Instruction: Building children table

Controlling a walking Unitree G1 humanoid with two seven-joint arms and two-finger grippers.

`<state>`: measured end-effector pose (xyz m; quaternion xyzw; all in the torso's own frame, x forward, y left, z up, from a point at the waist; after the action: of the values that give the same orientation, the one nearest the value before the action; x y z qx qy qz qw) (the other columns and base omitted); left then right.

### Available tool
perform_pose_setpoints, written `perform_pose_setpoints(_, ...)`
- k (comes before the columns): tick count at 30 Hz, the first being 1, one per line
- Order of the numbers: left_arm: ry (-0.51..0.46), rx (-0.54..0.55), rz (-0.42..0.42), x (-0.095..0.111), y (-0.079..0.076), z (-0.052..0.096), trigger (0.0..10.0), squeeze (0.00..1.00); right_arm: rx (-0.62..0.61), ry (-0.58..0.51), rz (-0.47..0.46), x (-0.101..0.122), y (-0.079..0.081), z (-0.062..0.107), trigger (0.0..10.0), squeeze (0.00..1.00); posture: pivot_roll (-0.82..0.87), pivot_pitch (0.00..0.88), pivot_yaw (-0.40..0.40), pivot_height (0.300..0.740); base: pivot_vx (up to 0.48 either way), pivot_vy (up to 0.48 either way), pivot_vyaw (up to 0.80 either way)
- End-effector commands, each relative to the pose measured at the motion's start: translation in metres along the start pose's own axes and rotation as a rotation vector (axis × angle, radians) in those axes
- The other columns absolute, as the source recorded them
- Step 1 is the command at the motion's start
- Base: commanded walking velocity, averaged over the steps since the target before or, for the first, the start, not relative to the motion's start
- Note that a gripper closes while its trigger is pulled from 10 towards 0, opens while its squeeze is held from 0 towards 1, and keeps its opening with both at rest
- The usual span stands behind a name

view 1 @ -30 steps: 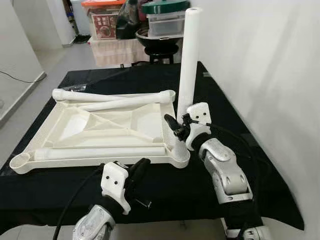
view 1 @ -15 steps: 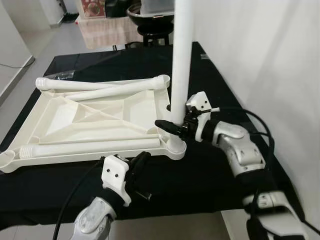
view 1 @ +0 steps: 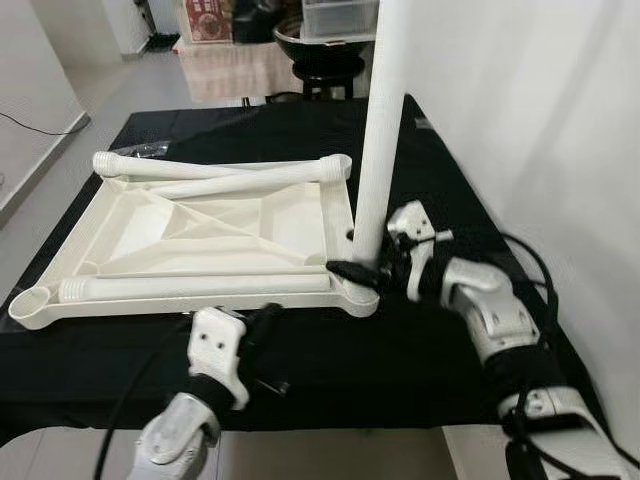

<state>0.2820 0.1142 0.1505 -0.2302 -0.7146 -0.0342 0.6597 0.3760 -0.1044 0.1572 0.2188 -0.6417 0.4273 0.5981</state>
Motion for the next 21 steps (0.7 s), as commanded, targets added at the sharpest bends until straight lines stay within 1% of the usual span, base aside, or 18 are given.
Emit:
perform_pose_setpoints(1, 0.008, 0.045, 0.021, 0.001, 0.011, 0.000, 10.0, 0.00, -0.007, -0.018, -0.017, 0.000, 0.004, 0.004, 10.0, 0.00, 0.00, 0.034, 0.037, 0.740, 0.000, 0.000, 0.00)
perform_pose_setpoints(2, 0.012, 0.072, 0.013, 0.003, 0.018, -0.003, 10.0, 0.00, -0.037, -0.029, -0.030, -0.002, 0.008, 0.012, 10.0, 0.00, -0.01, 0.028, 0.043, 0.740, 0.000, 0.000, 0.00)
perform_pose_setpoints(3, 0.017, 0.088, 0.003, 0.004, 0.022, -0.005, 10.0, 0.00, -0.055, -0.036, -0.037, -0.002, 0.010, 0.016, 10.0, 0.00, -0.01, 0.028, 0.043, 0.740, 0.000, 0.000, 0.00)
perform_pose_setpoints(4, 0.025, 0.123, -0.025, 0.004, 0.028, -0.007, 10.0, 0.00, -0.084, -0.043, -0.057, -0.002, 0.011, 0.019, 10.0, 0.00, -0.02, 0.021, 0.048, 0.740, 0.000, 0.000, 0.00)
perform_pose_setpoints(5, 0.025, 0.123, -0.025, 0.004, 0.028, -0.007, 10.0, 0.00, -0.084, -0.043, -0.057, -0.002, 0.011, 0.019, 10.0, 0.00, -0.02, 0.021, 0.048, 0.740, 0.000, 0.000, 0.00)
perform_pose_setpoints(6, 0.057, 0.173, -0.059, 0.001, 0.037, -0.009, 10.0, 0.00, -0.121, -0.044, -0.083, -0.005, 0.016, 0.023, 10.0, 0.00, -0.03, 0.018, 0.056, 0.740, 0.000, 0.000, 0.00)
perform_pose_setpoints(8, 0.093, 0.197, -0.073, -0.004, 0.041, -0.009, 10.0, 0.00, -0.132, -0.038, -0.093, -0.009, 0.023, 0.025, 10.0, 0.00, -0.03, 0.014, 0.059, 0.740, 0.000, 0.000, 0.00)
perform_pose_setpoints(9, 0.106, 0.203, -0.079, -0.006, 0.042, -0.009, 10.0, 0.00, -0.133, -0.035, -0.095, -0.010, 0.025, 0.025, 10.0, 0.00, -0.03, 0.014, 0.059, 0.740, 0.000, 0.000, 0.00)
perform_pose_setpoints(10, 0.111, 0.184, -0.074, -0.009, 0.039, -0.009, 10.0, 0.00, -0.133, -0.032, -0.094, -0.012, 0.029, 0.025, 10.0, 0.00, -0.04, 0.010, 0.063, 0.740, 0.000, 0.000, 0.00)
perform_pose_setpoints(11, 0.111, 0.184, -0.074, -0.009, 0.039, -0.009, 10.0, 0.00, -0.133, -0.032, -0.094, -0.012, 0.029, 0.025, 10.0, 0.00, -0.04, 0.010, 0.063, 0.740, 0.000, 0.000, 0.00)
perform_pose_setpoints(12, 0.123, 0.161, -0.067, -0.013, 0.035, -0.009, 10.0, 0.00, -0.135, -0.024, -0.093, -0.014, 0.032, 0.024, 10.0, 0.00, -0.04, 0.008, 0.064, 0.740, 0.000, 0.000, 0.00)
perform_pose_setpoints(13, 0.144, 0.109, -0.064, -0.020, 0.025, -0.008, 10.0, 0.00, -0.143, 0.002, -0.079, -0.019, 0.033, 0.024, 10.0, 0.00, -0.03, 0.003, 0.059, 0.740, 0.000, 0.000, 0.00)
perform_pose_setpoints(15, 0.159, 0.077, -0.065, -0.024, 0.019, -0.004, 10.0, 0.00, -0.171, 0.034, -0.078, -0.023, 0.029, 0.026, 10.0, 0.00, -0.03, 0.000, 0.049, 0.740, 0.000, 0.000, 0.00)
perform_pose_setpoints(17, 0.162, 0.094, -0.066, -0.025, 0.021, -0.002, 10.0, 0.00, -0.217, 0.066, -0.089, -0.027, 0.027, 0.029, 10.0, 0.00, -0.02, 0.000, 0.042, 0.740, 0.000, 0.000, 0.00)
perform_pose_setpoints(19, 0.150, 0.122, -0.086, -0.024, 0.025, -0.001, 10.0, 0.00, -0.254, 0.066, -0.122, -0.027, 0.031, 0.031, 10.0, 0.00, -0.02, 0.000, 0.034, 0.740, 0.000, 0.000, 0.00)
perform_pose_setpoints(20, 0.141, 0.140, -0.098, -0.022, 0.027, -0.002, 10.0, 0.00, -0.262, 0.067, -0.148, -0.026, 0.039, 0.032, 10.0, 0.00, -0.02, 0.000, 0.033, 0.740, 0.000, 0.000, 0.00)
perform_pose_setpoints(21, 0.141, 0.140, -0.098, -0.022, 0.027, -0.002, 10.0, 0.00, -0.262, 0.067, -0.148, -0.026, 0.039, 0.032, 10.0, 0.00, -0.02, 0.000, 0.033, 0.740, 0.000, 0.000, 0.00)
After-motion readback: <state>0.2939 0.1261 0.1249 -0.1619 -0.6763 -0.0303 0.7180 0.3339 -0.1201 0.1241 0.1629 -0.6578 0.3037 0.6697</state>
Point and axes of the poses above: a point about 5 cm out from each wrist's last joint towards the gripper, its own z axis pointing back from the gripper into the wrist, its own x axis along the axis of the wrist's last joint, y = z × x, the point moved 6 cm from there along -z, pointing out of the wrist towards the gripper, and after that the axes turned 13 degrees about z, right-handed, at the moved point
